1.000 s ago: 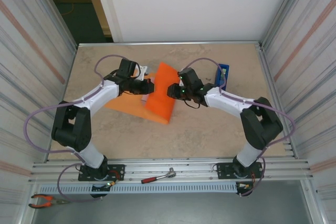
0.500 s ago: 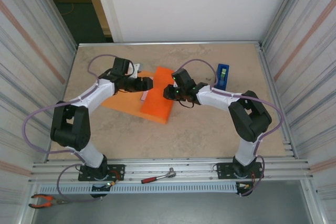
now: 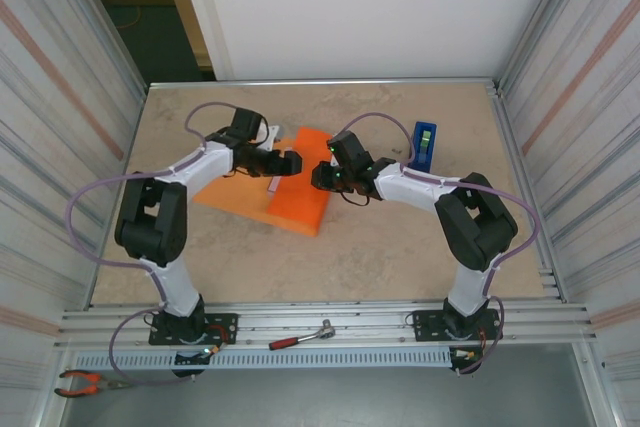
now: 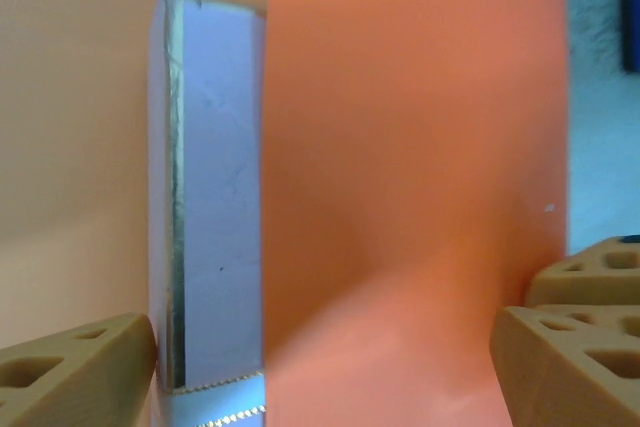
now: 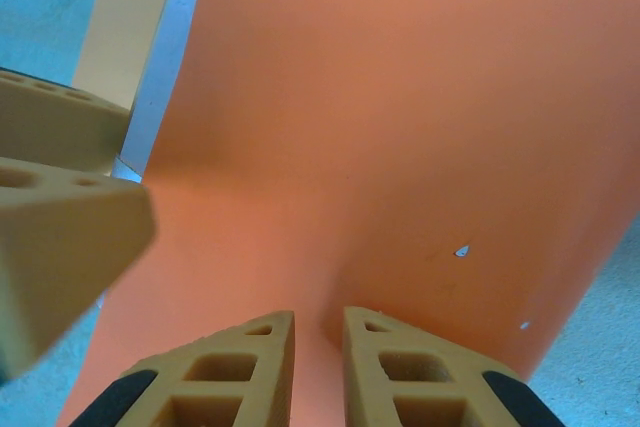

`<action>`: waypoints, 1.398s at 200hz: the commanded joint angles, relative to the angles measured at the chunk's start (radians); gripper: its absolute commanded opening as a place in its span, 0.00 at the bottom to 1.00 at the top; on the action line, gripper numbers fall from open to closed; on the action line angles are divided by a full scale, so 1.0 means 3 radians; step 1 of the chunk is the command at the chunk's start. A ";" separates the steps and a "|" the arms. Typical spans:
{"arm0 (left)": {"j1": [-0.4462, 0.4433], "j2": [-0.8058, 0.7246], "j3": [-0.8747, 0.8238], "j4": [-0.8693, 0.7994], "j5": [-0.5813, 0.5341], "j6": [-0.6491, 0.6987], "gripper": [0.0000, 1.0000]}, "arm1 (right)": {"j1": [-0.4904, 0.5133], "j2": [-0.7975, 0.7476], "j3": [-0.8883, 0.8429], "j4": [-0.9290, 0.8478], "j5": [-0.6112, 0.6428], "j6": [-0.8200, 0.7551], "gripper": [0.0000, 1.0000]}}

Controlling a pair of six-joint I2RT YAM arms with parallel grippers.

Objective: Wrap the gift box in paper

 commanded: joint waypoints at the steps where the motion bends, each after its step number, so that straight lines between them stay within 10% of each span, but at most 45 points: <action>1: -0.0013 0.0038 0.0080 -0.0148 -0.0183 0.0167 0.87 | 0.0015 0.0070 -0.0067 -0.0064 -0.0052 0.0006 0.20; 71: -0.0156 0.0176 -0.0018 -0.0153 -0.0155 0.0117 0.59 | -0.0150 -0.0334 -0.0142 -0.0133 -0.0183 -0.0040 0.30; 149: -0.0339 -0.0046 -0.0623 0.0350 -0.0207 -0.0752 0.50 | -0.0548 -0.0753 -0.0686 -0.0279 0.0004 0.0122 0.58; 279: -0.0624 -0.0433 -0.1142 0.0839 -0.0460 -0.1356 0.47 | -0.0552 -0.0791 -0.0477 -0.0486 0.0079 -0.0073 0.61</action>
